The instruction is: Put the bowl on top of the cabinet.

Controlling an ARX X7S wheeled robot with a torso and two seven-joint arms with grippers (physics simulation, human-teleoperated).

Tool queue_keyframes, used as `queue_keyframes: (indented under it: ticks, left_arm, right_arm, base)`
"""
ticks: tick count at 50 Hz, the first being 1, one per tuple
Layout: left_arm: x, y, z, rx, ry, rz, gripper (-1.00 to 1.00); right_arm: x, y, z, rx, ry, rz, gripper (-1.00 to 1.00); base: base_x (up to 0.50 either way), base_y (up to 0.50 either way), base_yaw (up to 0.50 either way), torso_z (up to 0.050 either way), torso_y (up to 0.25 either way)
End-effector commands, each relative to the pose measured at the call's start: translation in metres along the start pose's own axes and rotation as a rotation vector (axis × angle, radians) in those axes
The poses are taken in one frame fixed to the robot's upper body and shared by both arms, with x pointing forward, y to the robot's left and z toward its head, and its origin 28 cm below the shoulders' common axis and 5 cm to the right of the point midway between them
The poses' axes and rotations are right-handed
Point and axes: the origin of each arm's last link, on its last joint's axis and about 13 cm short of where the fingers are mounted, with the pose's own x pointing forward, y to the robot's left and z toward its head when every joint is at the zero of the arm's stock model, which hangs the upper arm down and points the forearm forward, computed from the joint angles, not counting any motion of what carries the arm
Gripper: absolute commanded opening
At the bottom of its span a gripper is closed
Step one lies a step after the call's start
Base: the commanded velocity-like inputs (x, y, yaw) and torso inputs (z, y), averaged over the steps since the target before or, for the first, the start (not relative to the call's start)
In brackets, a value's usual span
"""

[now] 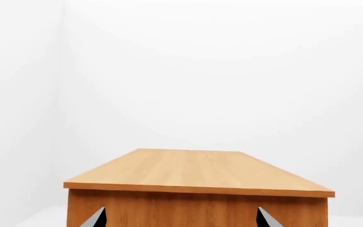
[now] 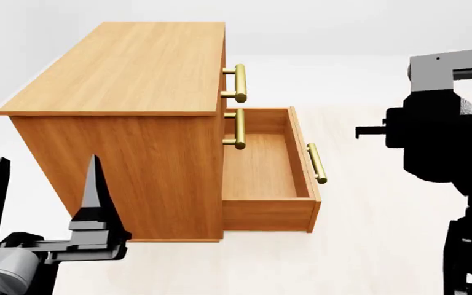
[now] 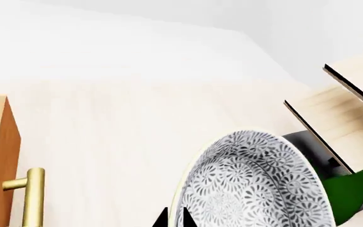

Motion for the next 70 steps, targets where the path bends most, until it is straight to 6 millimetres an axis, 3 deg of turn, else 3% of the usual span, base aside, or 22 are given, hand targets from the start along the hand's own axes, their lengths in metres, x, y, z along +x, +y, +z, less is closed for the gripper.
queue_keyframes:
  ticks: [1, 14, 22, 47, 70]
  left_arm:
    - [0.000, 0.000, 0.000, 0.000, 0.000, 0.000, 1.00]
    - [0.000, 0.001, 0.001, 0.002, -0.004, 0.007, 1.00]
    - [0.000, 0.002, 0.001, 0.000, -0.006, 0.007, 1.00]
    - [0.000, 0.002, 0.003, -0.004, -0.007, 0.011, 1.00]
    - [0.000, 0.004, 0.005, -0.008, -0.010, 0.016, 1.00]
  right_arm:
    - [-0.016, 0.009, 0.044, -0.070, -0.099, 0.004, -1.00]
    - [-0.041, 0.027, 0.102, -0.102, -0.195, 0.067, -1.00]
    - [-0.051, 0.045, 0.125, -0.143, -0.231, 0.101, -1.00]
    - [-0.082, 0.098, 0.146, -0.290, -0.311, 0.200, -1.00]
    - [-0.109, 0.120, 0.161, -0.333, -0.386, 0.276, -1.00]
  base:
    - [0.00, 0.00, 0.00, 0.000, 0.000]
    - [0.00, 0.00, 0.00, 0.000, 0.001]
    - [0.00, 0.00, 0.00, 0.000, 0.000]
    - [0.00, 0.00, 0.00, 0.000, 0.000]
    - [0.00, 0.00, 0.00, 0.000, 0.001]
